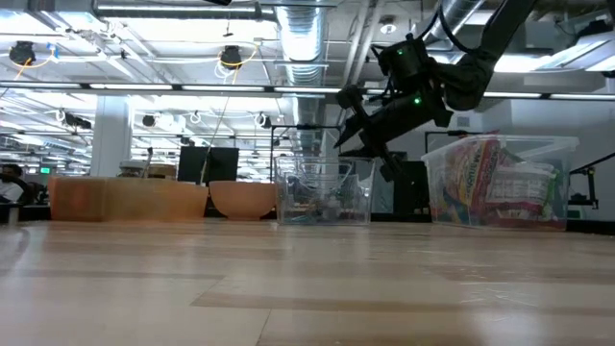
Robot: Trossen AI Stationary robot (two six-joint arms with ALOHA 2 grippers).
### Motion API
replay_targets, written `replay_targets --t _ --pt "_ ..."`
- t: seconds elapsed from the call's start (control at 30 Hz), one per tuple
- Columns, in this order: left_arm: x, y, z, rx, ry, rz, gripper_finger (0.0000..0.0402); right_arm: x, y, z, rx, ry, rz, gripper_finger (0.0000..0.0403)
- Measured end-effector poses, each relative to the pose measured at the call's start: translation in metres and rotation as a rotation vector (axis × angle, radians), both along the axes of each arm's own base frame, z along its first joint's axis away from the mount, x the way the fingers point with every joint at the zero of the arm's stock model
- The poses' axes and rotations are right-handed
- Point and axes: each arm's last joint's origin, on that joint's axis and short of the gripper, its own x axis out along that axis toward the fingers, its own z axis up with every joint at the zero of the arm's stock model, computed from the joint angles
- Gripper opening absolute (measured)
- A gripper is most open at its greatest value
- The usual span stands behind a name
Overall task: Pick & Place Food Item
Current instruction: Return to Home Position
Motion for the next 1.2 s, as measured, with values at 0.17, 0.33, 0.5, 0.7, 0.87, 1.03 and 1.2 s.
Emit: replay_targets --t 0.17,0.33,0.5,0.7,0.87,1.03,1.2 --pt "0.0 0.0 0.0 0.0 0.001 0.0 0.0053 -0.002 -0.005 -0.001 0.007 0.007 -0.003 0.0068" --pt "0.0 0.0 0.0 0.001 0.002 0.0 0.0053 -0.003 0.001 -0.003 -0.006 0.025 0.021 0.0069" --pt "0.0 0.0 0.0 0.001 0.003 -0.001 0.0053 0.001 0.015 0.008 -0.107 0.065 0.115 0.0069" --pt "0.0 0.0 0.0 0.003 0.005 -0.001 0.0053 -0.002 0.048 0.041 -0.373 0.194 0.267 0.0069" --pt "0.0 0.0 0.0 0.002 0.004 -0.001 0.0053 -0.021 0.082 0.07 -0.583 0.431 0.436 0.0069" --pt "0.0 0.0 0.0 0.002 0.004 -0.001 0.0053 -0.049 0.11 0.081 -0.658 0.651 0.614 0.0058" --pt "0.0 0.0 -0.001 0.005 0.01 -0.001 0.0053 -0.068 0.142 0.092 -0.728 0.669 0.797 0.0013"
